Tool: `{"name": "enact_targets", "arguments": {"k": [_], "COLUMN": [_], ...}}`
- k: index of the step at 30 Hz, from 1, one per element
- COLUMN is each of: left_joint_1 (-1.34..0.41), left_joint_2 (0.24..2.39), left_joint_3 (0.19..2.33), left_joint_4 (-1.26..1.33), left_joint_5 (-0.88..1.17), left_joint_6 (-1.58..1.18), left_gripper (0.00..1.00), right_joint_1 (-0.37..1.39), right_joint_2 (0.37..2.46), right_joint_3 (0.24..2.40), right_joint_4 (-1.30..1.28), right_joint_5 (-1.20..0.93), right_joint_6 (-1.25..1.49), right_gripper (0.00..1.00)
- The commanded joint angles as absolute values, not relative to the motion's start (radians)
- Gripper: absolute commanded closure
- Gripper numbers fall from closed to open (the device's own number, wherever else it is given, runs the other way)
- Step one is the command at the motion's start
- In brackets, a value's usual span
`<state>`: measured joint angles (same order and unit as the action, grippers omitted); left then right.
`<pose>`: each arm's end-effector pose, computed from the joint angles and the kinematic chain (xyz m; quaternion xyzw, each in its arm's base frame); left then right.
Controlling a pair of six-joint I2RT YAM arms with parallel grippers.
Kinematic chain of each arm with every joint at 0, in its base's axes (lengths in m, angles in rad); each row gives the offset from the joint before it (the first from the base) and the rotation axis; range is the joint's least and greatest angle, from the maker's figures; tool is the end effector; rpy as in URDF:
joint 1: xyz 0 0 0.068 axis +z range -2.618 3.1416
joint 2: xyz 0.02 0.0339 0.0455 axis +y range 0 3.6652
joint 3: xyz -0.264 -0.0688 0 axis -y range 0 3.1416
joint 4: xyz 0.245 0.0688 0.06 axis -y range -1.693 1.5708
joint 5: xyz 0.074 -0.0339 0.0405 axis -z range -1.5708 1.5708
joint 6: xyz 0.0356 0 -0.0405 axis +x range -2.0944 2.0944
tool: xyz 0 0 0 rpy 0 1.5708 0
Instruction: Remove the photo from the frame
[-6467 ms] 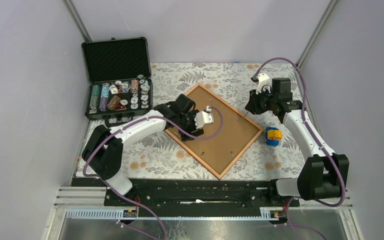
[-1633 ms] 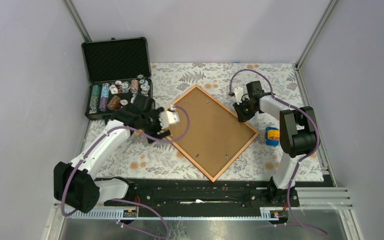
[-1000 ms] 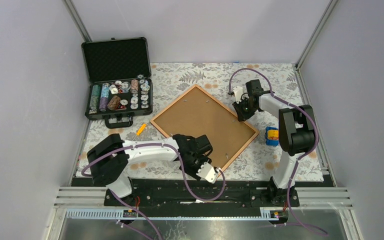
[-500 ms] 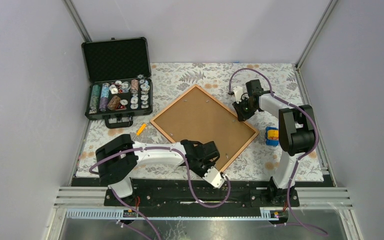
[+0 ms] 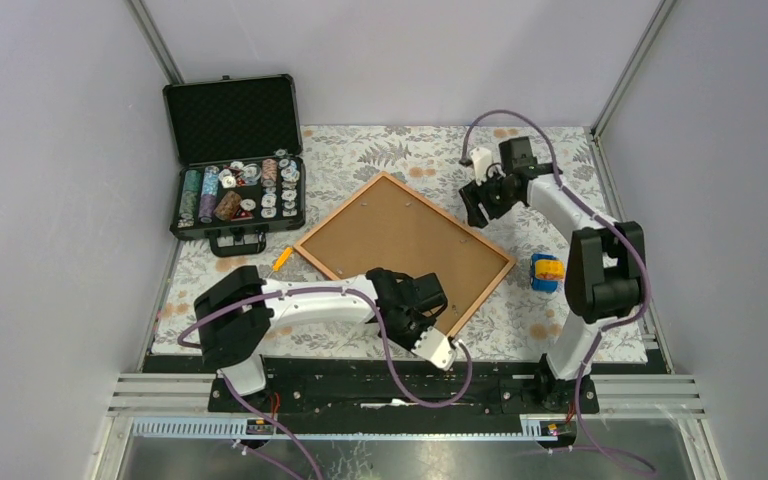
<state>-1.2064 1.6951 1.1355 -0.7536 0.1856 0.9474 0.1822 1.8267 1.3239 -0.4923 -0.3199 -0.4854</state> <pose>0.1079 -0.3013 0.1909 0.8751 0.4576 -0.1076 0.1150 0.3806 0.0815 0.2130 -0.3529 0.8796 0.1086 0.3001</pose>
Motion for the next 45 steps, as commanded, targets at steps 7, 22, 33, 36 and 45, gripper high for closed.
{"name": "enact_targets", "arguments": {"k": [7,22,33,36,45], "left_joint_1": [-1.120,-1.019,-0.994,-0.983,-0.948], "left_joint_2": [1.659,1.684,1.679,1.679,1.697], "left_joint_3": [1.355,1.578,1.589,1.613,1.663], "left_joint_4": [-0.952,-1.110,-1.132,-1.138,-1.167], "left_joint_5": [0.276,0.437,0.475,0.508,0.571], "left_joint_6": [0.940,1.065,1.096,1.095,1.103], "left_gripper": [1.00,1.00,1.00,1.00,1.00], "right_joint_1": [0.173,0.163,0.163,0.163,0.165], "right_joint_2": [1.518,1.069,0.699,0.601,0.413], "right_joint_3": [1.306,0.839,0.730,0.684,0.509], "right_joint_4": [-0.587,-0.479,-0.550,-0.530,-0.419], "right_joint_5": [-0.480,-0.532,-0.617,-0.686,-0.816], "right_joint_6": [-0.564,-0.772,-1.063,-1.122,-1.230], "right_gripper": [0.20,0.18,0.12,0.09,0.02]}}
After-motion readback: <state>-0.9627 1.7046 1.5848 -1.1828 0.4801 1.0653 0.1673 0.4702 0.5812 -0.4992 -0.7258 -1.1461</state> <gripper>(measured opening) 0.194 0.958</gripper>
